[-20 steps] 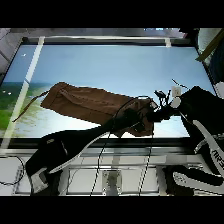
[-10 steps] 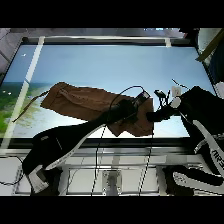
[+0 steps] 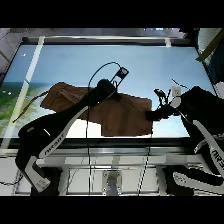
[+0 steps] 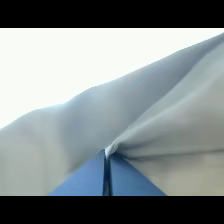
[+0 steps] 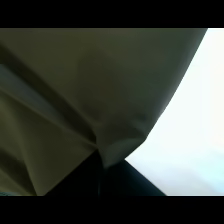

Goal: Fold the clothes and pants, and hang the long-sleeved shirts on hangers.

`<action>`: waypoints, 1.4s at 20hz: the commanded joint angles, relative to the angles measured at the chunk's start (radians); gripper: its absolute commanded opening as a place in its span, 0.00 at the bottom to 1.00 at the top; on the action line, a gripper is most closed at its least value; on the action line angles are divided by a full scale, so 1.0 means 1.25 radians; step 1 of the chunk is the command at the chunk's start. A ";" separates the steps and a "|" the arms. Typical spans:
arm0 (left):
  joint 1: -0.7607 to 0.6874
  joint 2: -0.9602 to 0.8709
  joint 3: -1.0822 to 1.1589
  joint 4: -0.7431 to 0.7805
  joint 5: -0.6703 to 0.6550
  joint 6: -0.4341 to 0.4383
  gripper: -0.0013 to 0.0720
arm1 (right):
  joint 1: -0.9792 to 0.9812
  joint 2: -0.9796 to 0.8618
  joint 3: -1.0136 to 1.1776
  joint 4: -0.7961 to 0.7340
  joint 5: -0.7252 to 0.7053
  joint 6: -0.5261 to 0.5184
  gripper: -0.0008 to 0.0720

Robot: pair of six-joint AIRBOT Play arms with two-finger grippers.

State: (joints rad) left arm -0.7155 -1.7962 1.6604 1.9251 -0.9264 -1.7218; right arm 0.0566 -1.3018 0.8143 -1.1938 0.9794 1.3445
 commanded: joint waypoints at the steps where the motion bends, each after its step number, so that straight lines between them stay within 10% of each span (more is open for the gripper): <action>1: 0.042 0.002 0.001 0.006 0.068 0.000 0.23 | 0.000 -0.001 0.000 0.019 -0.013 0.000 0.06; 2: 0.042 0.006 0.001 0.007 0.059 0.000 0.66 | 0.000 -0.001 0.000 0.019 -0.018 0.000 0.10; 3: 0.042 0.015 0.001 0.007 0.039 0.000 0.87 | 0.000 -0.001 0.000 0.016 -0.019 0.000 0.36; 5: 0.046 0.040 0.001 0.013 -0.064 0.001 0.87 | -0.002 -0.001 0.002 0.017 -0.019 0.004 0.86; 13: 0.094 0.071 -0.044 -0.133 -0.294 0.022 0.87 | -0.047 -0.001 0.130 -0.007 0.019 0.002 0.86; 22: 0.094 0.049 -0.128 -0.391 0.014 0.016 0.87 | -0.135 -0.001 0.168 -0.003 0.105 -0.004 0.85; 28: 0.099 0.034 -0.128 -0.395 0.013 0.016 0.81 | -0.135 -0.001 0.168 0.004 0.106 -0.003 0.76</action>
State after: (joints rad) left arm -0.5957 -1.7473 1.5013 1.4490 -0.9283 -1.7023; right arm -0.1097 -1.3029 1.0229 -1.1969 1.1069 1.3399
